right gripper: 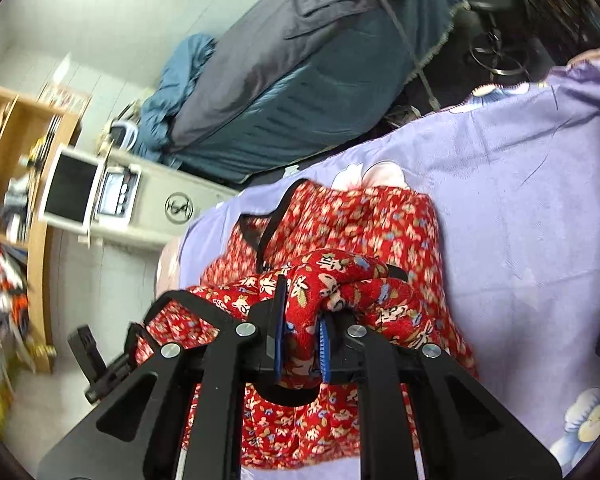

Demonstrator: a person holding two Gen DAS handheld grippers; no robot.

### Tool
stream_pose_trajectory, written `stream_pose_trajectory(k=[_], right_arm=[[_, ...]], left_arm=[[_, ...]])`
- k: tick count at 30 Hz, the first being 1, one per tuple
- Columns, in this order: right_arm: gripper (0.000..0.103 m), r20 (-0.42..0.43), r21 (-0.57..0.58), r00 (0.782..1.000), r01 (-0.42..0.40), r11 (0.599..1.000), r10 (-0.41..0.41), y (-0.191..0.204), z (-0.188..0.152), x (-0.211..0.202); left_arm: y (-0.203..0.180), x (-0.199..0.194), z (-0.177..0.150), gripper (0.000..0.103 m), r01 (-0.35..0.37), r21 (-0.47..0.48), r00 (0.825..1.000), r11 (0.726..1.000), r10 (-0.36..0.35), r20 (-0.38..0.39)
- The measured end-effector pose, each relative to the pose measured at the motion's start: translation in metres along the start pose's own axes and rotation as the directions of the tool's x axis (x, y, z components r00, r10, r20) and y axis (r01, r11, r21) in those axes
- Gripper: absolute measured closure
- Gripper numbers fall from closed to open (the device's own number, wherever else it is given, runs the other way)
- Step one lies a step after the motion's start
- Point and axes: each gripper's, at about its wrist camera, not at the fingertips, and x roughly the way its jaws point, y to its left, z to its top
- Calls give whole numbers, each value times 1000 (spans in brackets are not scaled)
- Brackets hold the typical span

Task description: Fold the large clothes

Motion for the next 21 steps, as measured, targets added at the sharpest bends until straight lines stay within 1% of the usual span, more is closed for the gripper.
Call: stream_pose_trajectory(k=[3,5,6,7,8,9,10,11,12,13,14,15,17,18,20,21], right_arm=[[89,-21,19,999,48,999,-47,-7,7,21],[89,-30,39,998,65,997,-64,-14,8,32],[89,-32,48,997,75,996,-74,-18,8,37],[89,-35,59,996,83,995,-81,-22,9,43],[89,-37,69,996,89,994,-87,-26,9,47],[89,-39,76,995,93,993,-90,-28,10,49],[89,-43,85,995,99,991,-96,-31,11,52],[89,-46,94,994,104,990,-100,-34,12,55],[89,-48,104,994,106,989,-101,-36,13,58],[88,-50,126,994,104,987,-98,-39,13,60],[87,-51,146,995,96,985,-89,-41,13,61],[84,-50,181,997,72,981,-64,-45,13,63],[73,-40,232,999,25,972,-17,-48,13,62],[69,-36,239,999,10,971,-1,-47,13,61],[55,-30,244,999,-18,970,26,-41,12,56],[53,-28,242,999,-28,970,36,-37,12,52]], left_arm=[[2,17,13,80,-22,-18,999,1000,22,-26],[-1,21,16,74,-53,-10,998,999,53,-16],[0,20,18,68,-70,-19,998,997,70,-3],[2,18,19,58,-78,-35,997,996,78,6],[6,14,19,53,-80,-67,996,995,82,21],[11,10,20,45,-79,-95,996,992,83,33],[16,5,20,40,-76,-120,996,990,82,44],[21,-1,19,38,-71,-139,995,988,80,56],[27,-8,18,34,-67,-157,995,985,79,68],[31,-14,16,30,-67,-168,994,984,80,76],[33,-18,14,27,-66,-174,994,982,81,80],[37,-23,8,23,-66,-181,993,981,83,85],[40,-29,-3,20,-74,-179,992,981,90,84],[42,-31,-12,19,-83,-175,992,981,98,78],[46,-36,-29,16,-100,-182,990,978,116,81],[48,-37,-35,15,-99,-190,990,977,116,82]])
